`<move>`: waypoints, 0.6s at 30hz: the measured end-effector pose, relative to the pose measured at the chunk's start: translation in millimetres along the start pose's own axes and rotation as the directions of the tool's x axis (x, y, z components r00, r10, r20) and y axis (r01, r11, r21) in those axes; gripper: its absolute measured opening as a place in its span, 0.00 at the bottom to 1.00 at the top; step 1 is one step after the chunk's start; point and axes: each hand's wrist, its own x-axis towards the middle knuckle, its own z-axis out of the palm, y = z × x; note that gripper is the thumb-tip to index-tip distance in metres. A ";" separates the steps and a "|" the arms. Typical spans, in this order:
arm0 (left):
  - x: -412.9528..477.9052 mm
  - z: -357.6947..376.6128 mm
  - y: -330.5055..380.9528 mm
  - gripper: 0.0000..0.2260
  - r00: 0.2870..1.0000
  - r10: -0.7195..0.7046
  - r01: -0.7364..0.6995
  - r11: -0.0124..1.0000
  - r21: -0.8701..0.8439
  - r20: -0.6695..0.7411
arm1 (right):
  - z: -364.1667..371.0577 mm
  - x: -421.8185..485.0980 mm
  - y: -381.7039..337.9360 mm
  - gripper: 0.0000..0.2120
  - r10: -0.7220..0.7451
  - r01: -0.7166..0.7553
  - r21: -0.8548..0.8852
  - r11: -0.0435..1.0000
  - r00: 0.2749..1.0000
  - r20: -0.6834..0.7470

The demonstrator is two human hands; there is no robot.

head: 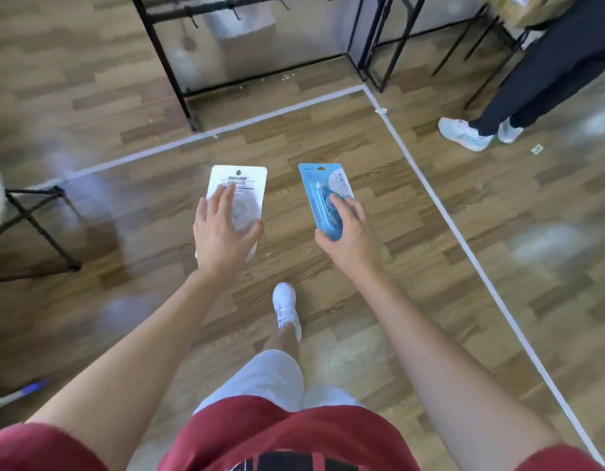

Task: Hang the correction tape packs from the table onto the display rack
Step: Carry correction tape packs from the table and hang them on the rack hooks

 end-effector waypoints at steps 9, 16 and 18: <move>161.4 25.7 76.7 0.32 0.999 0.042 -0.042 0.999 -0.009 -0.018 | -55.6 157.4 3.5 0.30 0.002 -0.003 -0.011 1.000 0.995 -0.096; 280.6 31.2 140.6 0.32 0.988 0.074 -0.082 0.995 -0.049 -0.134 | -104.0 280.6 -2.4 0.29 -0.090 0.084 -0.043 0.996 0.982 -0.165; 316.1 37.8 158.7 0.32 0.981 0.089 -0.099 0.994 -0.048 -0.172 | -118.0 321.8 -1.3 0.29 -0.118 0.111 -0.051 0.992 0.978 -0.171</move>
